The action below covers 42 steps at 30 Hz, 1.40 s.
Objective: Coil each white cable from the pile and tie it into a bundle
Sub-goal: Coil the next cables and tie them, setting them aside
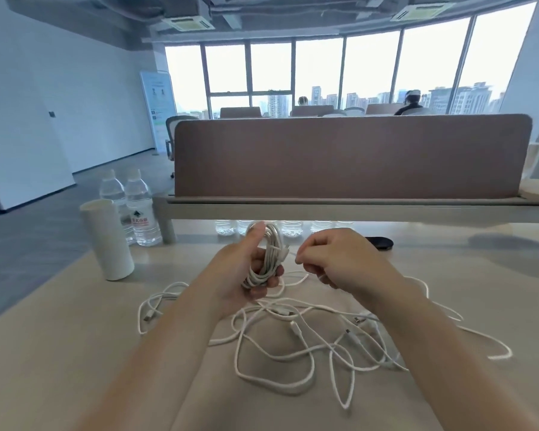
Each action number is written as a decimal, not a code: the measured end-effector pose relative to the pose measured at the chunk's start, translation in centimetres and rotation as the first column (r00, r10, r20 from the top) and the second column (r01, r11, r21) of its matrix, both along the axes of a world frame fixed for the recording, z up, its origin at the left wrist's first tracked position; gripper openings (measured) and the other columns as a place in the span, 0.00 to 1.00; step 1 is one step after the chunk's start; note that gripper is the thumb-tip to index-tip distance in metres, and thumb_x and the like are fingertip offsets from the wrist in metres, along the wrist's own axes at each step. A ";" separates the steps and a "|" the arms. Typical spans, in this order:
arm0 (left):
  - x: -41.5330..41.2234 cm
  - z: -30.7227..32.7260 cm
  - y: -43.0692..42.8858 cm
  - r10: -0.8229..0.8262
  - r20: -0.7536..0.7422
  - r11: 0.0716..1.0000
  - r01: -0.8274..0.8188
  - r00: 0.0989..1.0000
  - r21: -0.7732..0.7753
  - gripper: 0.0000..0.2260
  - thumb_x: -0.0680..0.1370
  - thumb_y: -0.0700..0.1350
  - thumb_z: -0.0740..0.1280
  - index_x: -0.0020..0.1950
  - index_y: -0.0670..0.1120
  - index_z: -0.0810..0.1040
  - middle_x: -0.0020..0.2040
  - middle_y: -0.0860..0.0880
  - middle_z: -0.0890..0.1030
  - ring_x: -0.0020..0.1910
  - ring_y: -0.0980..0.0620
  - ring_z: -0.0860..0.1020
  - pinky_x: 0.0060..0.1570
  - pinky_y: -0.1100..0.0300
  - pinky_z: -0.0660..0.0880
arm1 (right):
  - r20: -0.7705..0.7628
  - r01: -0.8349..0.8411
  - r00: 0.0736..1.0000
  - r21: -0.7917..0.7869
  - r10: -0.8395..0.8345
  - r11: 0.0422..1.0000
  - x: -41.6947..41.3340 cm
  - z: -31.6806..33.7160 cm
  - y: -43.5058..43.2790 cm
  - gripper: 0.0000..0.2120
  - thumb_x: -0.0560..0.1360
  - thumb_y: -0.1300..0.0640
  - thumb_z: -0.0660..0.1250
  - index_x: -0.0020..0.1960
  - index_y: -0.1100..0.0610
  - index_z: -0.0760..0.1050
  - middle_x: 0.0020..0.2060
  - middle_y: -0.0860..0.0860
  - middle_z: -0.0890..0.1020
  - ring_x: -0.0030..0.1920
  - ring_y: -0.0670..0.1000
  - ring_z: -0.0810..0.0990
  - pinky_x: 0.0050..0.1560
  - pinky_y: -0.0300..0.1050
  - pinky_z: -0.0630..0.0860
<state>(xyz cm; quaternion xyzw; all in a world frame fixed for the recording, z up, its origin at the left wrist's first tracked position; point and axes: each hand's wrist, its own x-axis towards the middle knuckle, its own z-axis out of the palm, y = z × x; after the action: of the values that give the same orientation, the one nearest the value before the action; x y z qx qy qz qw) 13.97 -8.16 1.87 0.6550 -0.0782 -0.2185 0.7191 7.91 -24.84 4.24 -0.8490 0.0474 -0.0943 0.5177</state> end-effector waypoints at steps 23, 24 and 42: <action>0.0 -1.4 -1.8 -0.177 0.281 0.967 0.114 0.943 0.226 0.19 0.83 0.60 0.58 0.56 0.47 0.79 0.41 0.43 0.82 0.34 0.47 0.74 0.28 0.63 0.64 | -0.078 -0.030 0.996 0.067 0.035 0.997 1.6 -1.9 0.2 0.13 0.73 0.67 0.63 0.37 0.55 0.82 0.24 0.51 0.74 0.22 0.48 0.67 0.24 0.37 0.62; 0.0 -1.6 -1.9 -0.164 0.271 0.969 0.104 0.948 0.223 0.20 0.83 0.60 0.57 0.54 0.47 0.79 0.40 0.43 0.82 0.34 0.47 0.74 0.29 0.62 0.64 | -0.076 -0.032 0.996 0.089 0.039 0.996 1.7 -2.0 0.3 0.12 0.74 0.66 0.64 0.37 0.56 0.82 0.24 0.51 0.74 0.22 0.47 0.66 0.23 0.36 0.62; 0.6 -1.1 -1.5 -0.104 0.222 0.976 0.056 0.969 0.213 0.23 0.82 0.61 0.59 0.47 0.44 0.81 0.36 0.44 0.82 0.33 0.48 0.76 0.28 0.63 0.66 | -0.002 0.023 1.000 0.168 -0.023 0.986 2.0 -3.0 1.0 0.04 0.76 0.63 0.68 0.43 0.59 0.81 0.27 0.53 0.79 0.25 0.50 0.74 0.30 0.42 0.70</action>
<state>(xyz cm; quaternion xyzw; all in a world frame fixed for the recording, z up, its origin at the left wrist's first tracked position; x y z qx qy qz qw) 14.54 -9.70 0.81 0.7428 -0.1655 -0.1764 0.6243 9.91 -23.83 1.20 -0.8018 0.0652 -0.0959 0.5862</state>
